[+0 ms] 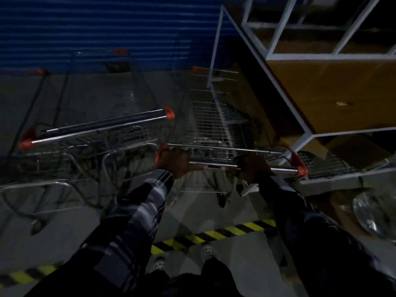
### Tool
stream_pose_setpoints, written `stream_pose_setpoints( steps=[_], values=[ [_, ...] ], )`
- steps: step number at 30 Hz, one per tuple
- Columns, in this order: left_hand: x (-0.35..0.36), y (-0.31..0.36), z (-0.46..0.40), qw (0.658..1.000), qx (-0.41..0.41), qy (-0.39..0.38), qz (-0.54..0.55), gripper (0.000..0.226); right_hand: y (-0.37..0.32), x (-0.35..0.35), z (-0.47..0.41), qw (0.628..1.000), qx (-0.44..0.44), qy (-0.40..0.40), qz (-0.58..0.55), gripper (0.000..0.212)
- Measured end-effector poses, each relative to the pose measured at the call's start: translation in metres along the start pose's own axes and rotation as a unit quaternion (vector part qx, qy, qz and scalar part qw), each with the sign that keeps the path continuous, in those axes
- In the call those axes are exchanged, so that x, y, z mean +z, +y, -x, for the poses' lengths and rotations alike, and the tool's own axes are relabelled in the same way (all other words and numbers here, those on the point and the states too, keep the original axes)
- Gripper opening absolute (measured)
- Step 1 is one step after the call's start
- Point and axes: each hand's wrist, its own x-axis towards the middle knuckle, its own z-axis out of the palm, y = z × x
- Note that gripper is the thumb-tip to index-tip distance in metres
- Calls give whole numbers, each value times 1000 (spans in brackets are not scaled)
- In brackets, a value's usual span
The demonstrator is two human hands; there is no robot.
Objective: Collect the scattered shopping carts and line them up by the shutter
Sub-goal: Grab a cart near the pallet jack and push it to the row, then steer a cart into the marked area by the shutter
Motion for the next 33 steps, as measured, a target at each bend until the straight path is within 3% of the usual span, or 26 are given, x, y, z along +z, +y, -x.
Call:
stream_pose_setpoints(
  steps=[5, 10, 13, 18, 22, 26, 28, 33],
  values=[
    [-7, 27, -39, 998, -49, 25, 5, 83, 44, -10, -35, 999, -16, 4, -49, 64],
    [2, 53, -58, 988, -157, -3, 3, 126, 74, -17, -56, 995, -39, -17, -89, 64],
    [-8, 64, -58, 986, -165, 5, 37, 110, 81, -20, -62, 994, -63, 16, -91, 55],
    [-15, 65, -44, 984, -145, 52, 88, 88, 65, -30, -56, 976, -114, 140, -119, 42],
    [-30, 61, -7, 974, -136, 88, 158, 73, 22, -46, -51, 960, -172, 190, -117, 36],
    [-47, 46, 56, 963, -177, 93, 183, 55, -52, -53, -41, 945, -247, 182, -114, 29],
    [-52, 32, 100, 960, -211, 94, 157, 58, -99, -52, -31, 933, -288, 184, -113, 24],
    [-51, -13, 248, 950, -287, 78, 94, 42, -240, -27, 21, 902, -386, 154, -116, 24]
  ],
)
